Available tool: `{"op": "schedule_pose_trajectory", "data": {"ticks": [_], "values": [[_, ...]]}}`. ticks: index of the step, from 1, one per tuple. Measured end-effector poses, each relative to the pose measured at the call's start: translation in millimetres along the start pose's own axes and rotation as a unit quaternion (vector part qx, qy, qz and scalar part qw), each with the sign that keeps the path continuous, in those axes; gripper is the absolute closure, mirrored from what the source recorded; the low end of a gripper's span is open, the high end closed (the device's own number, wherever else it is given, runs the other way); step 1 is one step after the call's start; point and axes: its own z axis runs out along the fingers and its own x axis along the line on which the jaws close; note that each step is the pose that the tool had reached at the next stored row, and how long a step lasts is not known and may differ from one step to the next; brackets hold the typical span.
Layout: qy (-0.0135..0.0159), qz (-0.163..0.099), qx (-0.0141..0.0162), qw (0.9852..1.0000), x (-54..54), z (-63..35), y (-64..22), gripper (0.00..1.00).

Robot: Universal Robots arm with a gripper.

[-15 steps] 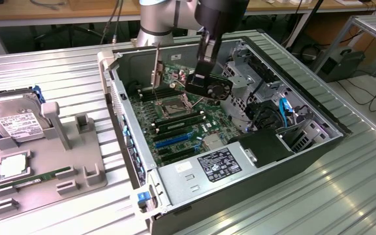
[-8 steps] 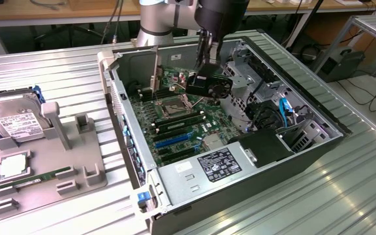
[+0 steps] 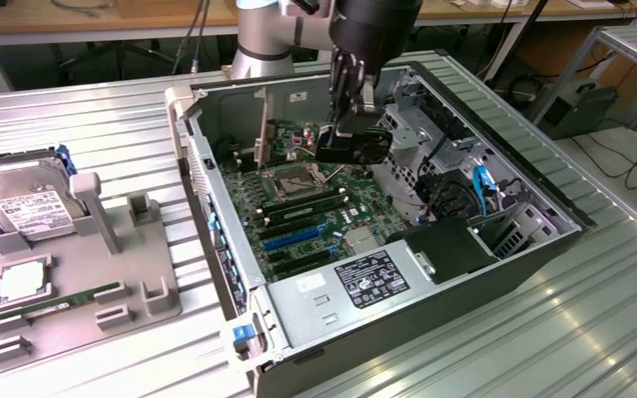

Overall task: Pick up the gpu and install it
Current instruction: 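Insert the gpu into the slot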

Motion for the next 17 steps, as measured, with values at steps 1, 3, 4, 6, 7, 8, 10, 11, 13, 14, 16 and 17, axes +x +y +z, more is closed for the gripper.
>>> {"op": "schedule_pose_trajectory", "data": {"ticks": [1,3,4,6,7,8,10,11,13,14,16,17], "values": [[0.0003,-0.009,0.0,1.0,0.0,0.6,0.0,0.74],[0.001,-0.027,0.0,0.9996,0.0,1.9,-0.1,0.74],[0.0014,-0.038,0.0,0.9993,0.0,2.8,-0.1,0.74],[0.0023,-0.063,0.0,0.998,0.0,5.0,-0.2,0.74],[0.0026,-0.071,-0.0001,0.9975,0.0,5.8,-0.2,0.74],[0.003,-0.084,-0.0001,0.9965,0.0,7.1,-0.3,0.74],[0.0037,-0.101,-0.0001,0.9949,0.0,9.3,-0.4,0.74],[0.0041,-0.11,-0.0001,0.9939,0.0,10.6,-0.4,0.74],[0.0048,-0.131,-0.0001,0.9913,0.0,13.7,-0.5,0.74],[0.0051,-0.14,-0.0001,0.9901,0.0,15.1,-0.6,0.74],[0.0056,-0.153,-0.0002,0.9882,0.0,16.3,-0.6,0.74],[0.0057,-0.155,-0.0002,0.9879,0.0,16.3,-0.6,0.74]]}}
